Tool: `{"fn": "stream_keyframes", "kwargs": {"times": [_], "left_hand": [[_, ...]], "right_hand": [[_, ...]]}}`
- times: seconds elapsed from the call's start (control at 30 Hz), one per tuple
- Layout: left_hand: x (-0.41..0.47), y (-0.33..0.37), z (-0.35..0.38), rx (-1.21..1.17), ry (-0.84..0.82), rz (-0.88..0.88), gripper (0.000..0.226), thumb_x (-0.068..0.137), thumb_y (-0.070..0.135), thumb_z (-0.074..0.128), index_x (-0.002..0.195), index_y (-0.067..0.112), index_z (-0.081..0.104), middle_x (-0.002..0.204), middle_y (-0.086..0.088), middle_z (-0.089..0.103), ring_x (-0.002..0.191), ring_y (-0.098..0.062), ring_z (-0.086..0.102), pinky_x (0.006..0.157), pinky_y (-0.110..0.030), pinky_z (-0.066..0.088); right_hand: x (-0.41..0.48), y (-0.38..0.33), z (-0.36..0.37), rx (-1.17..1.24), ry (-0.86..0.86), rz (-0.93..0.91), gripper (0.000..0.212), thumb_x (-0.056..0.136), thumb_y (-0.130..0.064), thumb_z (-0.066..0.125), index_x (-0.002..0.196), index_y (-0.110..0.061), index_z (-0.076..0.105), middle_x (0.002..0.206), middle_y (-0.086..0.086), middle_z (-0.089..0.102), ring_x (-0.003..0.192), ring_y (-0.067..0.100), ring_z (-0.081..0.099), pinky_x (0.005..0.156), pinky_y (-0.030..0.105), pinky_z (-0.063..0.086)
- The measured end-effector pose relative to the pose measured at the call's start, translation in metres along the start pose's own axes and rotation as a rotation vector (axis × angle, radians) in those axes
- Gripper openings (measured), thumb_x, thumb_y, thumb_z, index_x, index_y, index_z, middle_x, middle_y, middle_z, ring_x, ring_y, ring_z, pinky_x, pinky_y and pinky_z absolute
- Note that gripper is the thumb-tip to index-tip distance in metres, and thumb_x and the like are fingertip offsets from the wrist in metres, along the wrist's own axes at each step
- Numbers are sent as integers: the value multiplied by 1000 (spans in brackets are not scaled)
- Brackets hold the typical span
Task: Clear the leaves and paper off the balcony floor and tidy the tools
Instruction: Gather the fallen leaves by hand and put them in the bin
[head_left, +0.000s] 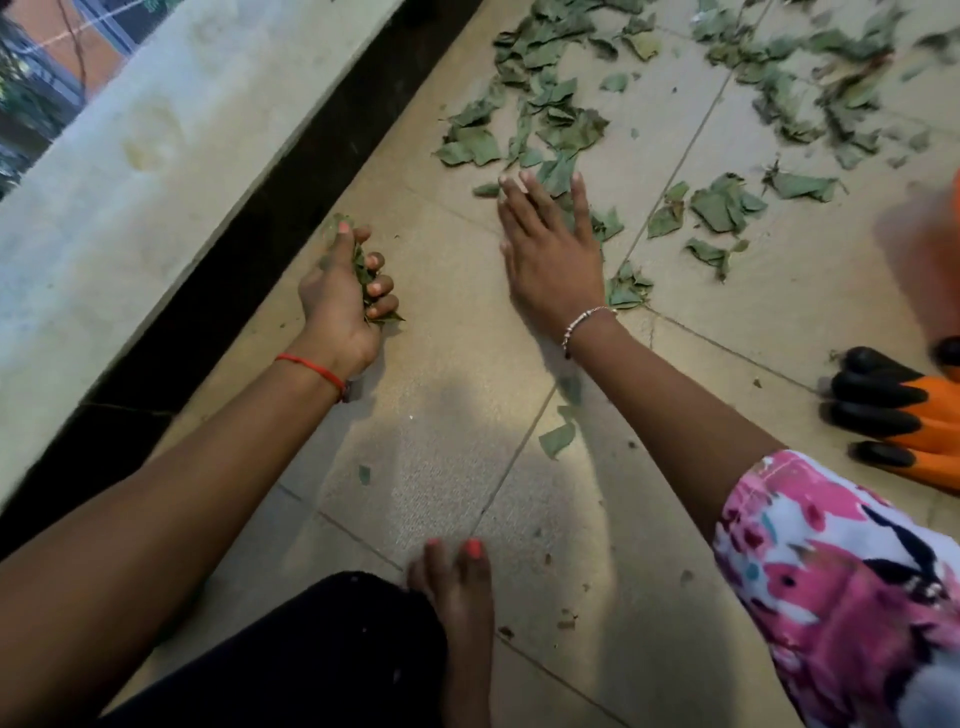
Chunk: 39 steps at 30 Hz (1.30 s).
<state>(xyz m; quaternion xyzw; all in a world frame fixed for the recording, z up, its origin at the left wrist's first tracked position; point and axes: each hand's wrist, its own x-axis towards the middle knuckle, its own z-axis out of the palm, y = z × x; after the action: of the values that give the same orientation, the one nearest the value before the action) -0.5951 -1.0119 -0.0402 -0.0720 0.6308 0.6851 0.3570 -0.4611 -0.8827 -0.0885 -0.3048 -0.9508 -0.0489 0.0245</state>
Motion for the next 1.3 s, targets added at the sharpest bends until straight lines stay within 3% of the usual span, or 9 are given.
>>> {"fn": "stream_keyframes", "kwargs": {"times": [0.17, 0.3, 0.37, 0.47, 0.6, 0.7, 0.8, 0.9, 1.3], "left_hand": [[9, -22, 69, 33, -83, 23, 25, 100, 32, 42, 84, 17, 53, 55, 5, 43, 35, -3, 34, 34, -16, 24], [26, -33, 105, 53, -65, 138, 26, 99, 30, 46, 79, 16, 55, 54, 3, 44, 35, -6, 34, 37, -17, 25], [31, -41, 115, 93, -51, 217, 27, 99, 28, 48, 76, 16, 55, 57, 1, 43, 37, -8, 33, 40, -18, 25], [37, -45, 121, 132, -81, 335, 28, 99, 25, 48, 74, 15, 56, 56, 0, 41, 40, -10, 33, 41, -20, 28], [42, -53, 126, 193, -138, 511, 25, 98, 21, 50, 75, 16, 59, 57, -1, 42, 46, -9, 43, 45, -26, 49], [46, -58, 120, 241, -242, 555, 21, 94, 29, 55, 78, 20, 64, 65, -6, 46, 59, -18, 48, 52, -27, 51], [49, -57, 116, 273, -292, 552, 21, 94, 28, 55, 78, 20, 66, 68, -5, 49, 65, -20, 49, 56, -29, 53], [48, -55, 117, 276, -320, 555, 22, 95, 24, 54, 76, 20, 65, 65, 0, 49, 63, -15, 49, 57, -31, 54], [10, -57, 75, 275, -362, 309, 26, 98, 23, 49, 78, 10, 60, 53, 0, 45, 42, -15, 37, 43, -25, 31]], "right_hand": [[-28, 52, -7, 385, 356, 206, 40, 96, -32, 41, 128, -13, 56, 148, 6, 40, 140, 26, 31, 113, 46, 21], [-50, 100, 5, 531, 303, 720, 59, 97, -43, 35, 145, -10, 30, 156, 8, 20, 145, 22, 13, 119, 39, 10], [-53, 115, 12, 517, 224, 833, 66, 97, -47, 33, 148, -8, 20, 157, 11, 13, 146, 22, 8, 119, 40, 5], [-45, 107, 15, 509, 148, 741, 71, 97, -52, 25, 150, -7, 11, 158, 10, 11, 146, 20, 6, 119, 34, -1], [-21, 66, 12, 561, 76, 567, 73, 95, -55, 17, 150, -8, 9, 158, 10, 8, 146, 19, 4, 118, 32, -3], [-9, 49, 3, 826, 126, 478, 72, 93, -56, 21, 148, -10, 22, 155, 8, 24, 144, 19, 18, 119, 43, 14], [-29, 53, -7, 1066, 119, 387, 80, 87, -61, 32, 150, -15, 14, 158, 5, 14, 145, 16, 13, 117, 47, 18], [-84, 55, -9, 800, 21, 224, 97, 77, -71, 40, 150, -17, 6, 159, 4, -2, 146, 14, -4, 119, 42, 1], [-166, 19, -4, 453, -67, 20, 113, 68, -85, 39, 148, -13, 7, 157, 16, 10, 146, 26, 4, 118, 48, 6]]}}
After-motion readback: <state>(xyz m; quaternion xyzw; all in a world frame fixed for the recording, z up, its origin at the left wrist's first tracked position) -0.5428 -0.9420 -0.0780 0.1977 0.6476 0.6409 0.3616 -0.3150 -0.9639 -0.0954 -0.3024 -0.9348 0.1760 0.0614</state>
